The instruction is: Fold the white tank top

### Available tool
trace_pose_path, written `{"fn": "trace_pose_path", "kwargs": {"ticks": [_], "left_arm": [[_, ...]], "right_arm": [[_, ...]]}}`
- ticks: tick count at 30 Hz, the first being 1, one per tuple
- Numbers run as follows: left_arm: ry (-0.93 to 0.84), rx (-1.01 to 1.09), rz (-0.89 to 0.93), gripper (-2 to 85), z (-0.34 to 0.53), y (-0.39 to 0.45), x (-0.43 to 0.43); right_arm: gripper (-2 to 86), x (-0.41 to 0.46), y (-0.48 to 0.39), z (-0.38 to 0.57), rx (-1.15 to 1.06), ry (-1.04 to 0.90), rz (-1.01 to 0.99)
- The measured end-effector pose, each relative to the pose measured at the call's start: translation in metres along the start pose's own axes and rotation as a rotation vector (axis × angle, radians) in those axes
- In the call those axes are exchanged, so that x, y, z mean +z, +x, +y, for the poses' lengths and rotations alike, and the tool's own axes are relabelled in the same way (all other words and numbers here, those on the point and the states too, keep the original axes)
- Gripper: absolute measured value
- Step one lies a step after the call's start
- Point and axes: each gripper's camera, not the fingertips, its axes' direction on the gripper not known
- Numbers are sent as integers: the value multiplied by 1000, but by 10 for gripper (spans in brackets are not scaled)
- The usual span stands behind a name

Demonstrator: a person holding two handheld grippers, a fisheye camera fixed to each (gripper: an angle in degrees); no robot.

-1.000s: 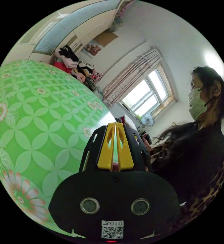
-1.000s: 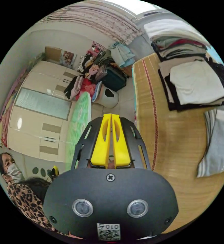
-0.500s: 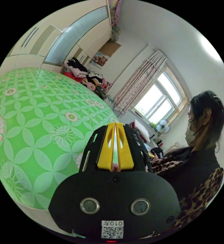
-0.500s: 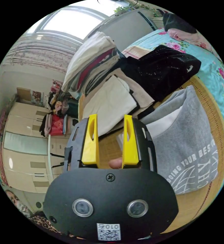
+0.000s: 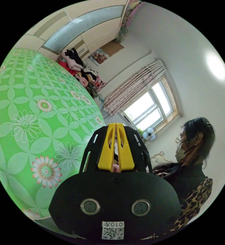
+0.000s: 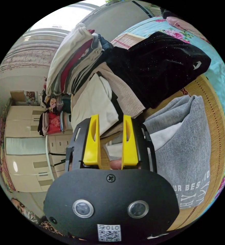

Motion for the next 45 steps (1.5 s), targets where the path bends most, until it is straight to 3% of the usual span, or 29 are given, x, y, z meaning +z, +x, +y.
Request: {"fn": "trace_pose_path", "kwargs": {"ticks": [15, 20, 22, 27, 33, 36, 38, 41, 43, 45], "left_arm": [[-53, -51, 32, -1, 24, -3, 19], [-43, -60, 46, -1, 32, -8, 11], [-43, -64, 65, -1, 33, -12, 9], [-12, -65, 120, -2, 40, -24, -10], [74, -87, 153, -1, 66, -44, -70], [138, -114, 148, -2, 86, -56, -110], [179, -133, 140, -1, 97, -62, -135], [245, -159, 104, -1, 113, -69, -173], [270, -169, 96, -1, 120, -70, -189], [279, -152, 86, -2, 124, -68, -203]], "right_arm": [[26, -57, -91, -7, -290, 73, 250], [19, -83, -113, -16, -245, 51, -185], [17, -92, -132, -18, -260, 56, -248], [16, -108, -231, -17, -393, 15, -287], [16, -119, -411, 22, -694, -83, -291], [15, -112, -517, 78, -910, -165, -200], [14, -98, -592, 138, -1100, -185, -36], [12, -99, -659, 201, -1288, -234, -196], [11, -104, -691, 231, -1369, -177, -124], [11, -96, -712, 252, -1422, -314, -213]]}}
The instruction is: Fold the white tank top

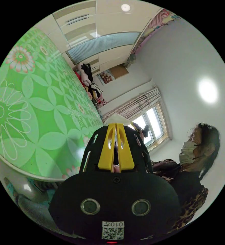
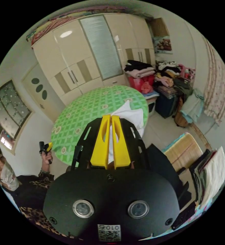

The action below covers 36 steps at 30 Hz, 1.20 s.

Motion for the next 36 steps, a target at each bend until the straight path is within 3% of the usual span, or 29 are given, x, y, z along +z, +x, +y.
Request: {"fn": "trace_pose_path", "kwargs": {"ticks": [4, 8, 17, 22, 30, 34, 36], "left_arm": [[0, -13, -6, -1, -3, -4, -7], [-12, -70, 8, -1, -5, -18, -1], [29, -96, 23, -1, -15, -20, -16], [72, -132, 61, -1, -17, -32, -25], [140, -178, 38, 0, -28, -45, -54], [166, -191, 1, 0, -32, -44, -66], [164, -198, -22, 0, -35, -44, -69]], "right_arm": [[10, 36, -50, -19, -144, -105, -162], [11, 81, -65, -23, -132, -204, -368], [13, 28, 31, -49, 171, -25, -698], [15, 7, 32, -87, 201, 26, -721], [29, 63, -73, -172, 65, -40, -797], [53, 144, -149, -201, -72, -322, -741], [57, 145, -163, -199, -146, -299, -720]]}}
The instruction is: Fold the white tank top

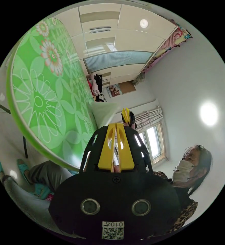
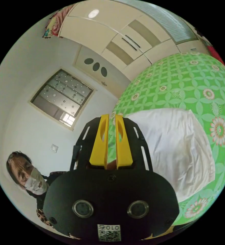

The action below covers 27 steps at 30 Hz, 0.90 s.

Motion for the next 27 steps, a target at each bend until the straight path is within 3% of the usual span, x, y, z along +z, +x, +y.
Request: {"fn": "trace_pose_path", "kwargs": {"ticks": [4, 8, 13, 18, 21, 25, 27], "left_arm": [[-5, 9, -53, 0, -9, 2, 3], [-82, 11, -56, -1, -37, -3, 48], [-262, 20, -137, -1, -81, -5, 147], [-301, -17, -348, 0, -117, -21, 211], [-305, -136, -327, 0, -123, -39, 224], [-376, -100, -325, 1, -117, -30, 244], [-361, -34, -311, 3, -130, -14, 248]], "right_arm": [[62, -31, -5, 37, -35, 42, 184], [90, -59, 21, 96, 177, 9, 419], [115, -68, 42, 130, 372, 40, 300], [79, -32, 36, 106, 341, -36, 356], [42, -22, 41, 68, 274, -107, 488], [37, -61, 36, 19, 257, -28, 710], [41, -69, 28, 11, 212, -100, 703]]}}
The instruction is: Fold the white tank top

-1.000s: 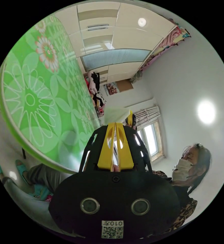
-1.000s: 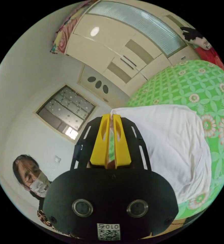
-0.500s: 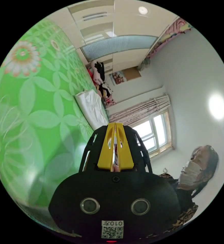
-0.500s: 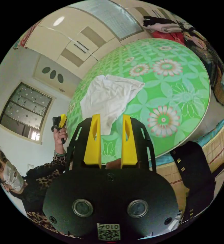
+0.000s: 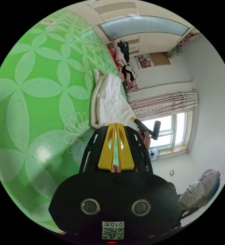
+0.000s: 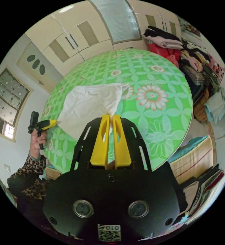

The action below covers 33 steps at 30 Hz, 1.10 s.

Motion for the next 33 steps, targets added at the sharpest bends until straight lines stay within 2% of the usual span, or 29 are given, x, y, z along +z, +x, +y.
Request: {"fn": "trace_pose_path", "kwargs": {"ticks": [1, 4, 6, 8, 12, 19, 22, 25, 27, 29, 33], "left_arm": [[14, 21, -13, 4, -5, 4, -3], [100, 109, -121, 12, -42, 22, -14], [65, 160, -86, 28, -76, 28, 0], [17, 182, -110, 45, -101, 29, 18], [-28, 188, -202, 74, -144, 29, 43], [-76, 228, -199, 51, -178, 43, 72], [-124, 231, -235, 25, -186, 48, 93], [-174, 193, -215, 5, -188, 49, 107], [-171, 213, -126, 0, -183, 60, 103], [-153, 254, -57, -2, -176, 75, 92], [-130, 425, 142, -3, -136, 123, 58]], "right_arm": [[45, -2, 1, -1, -28, -70, -11], [65, -25, 23, 5, 53, 74, 78], [84, -26, 33, 0, 55, 81, 3], [106, -9, 38, -16, 25, 4, -129], [124, 10, 39, -37, 39, 8, -81], [111, 37, 21, -62, -35, -69, -94], [58, 44, 9, -59, -75, -88, -28], [28, 36, 1, -46, -120, -51, -12], [22, 19, -1, -33, -146, 28, -75], [18, -9, -2, -11, -192, 147, -194], [15, -45, -20, 30, -380, 250, -444]]}}
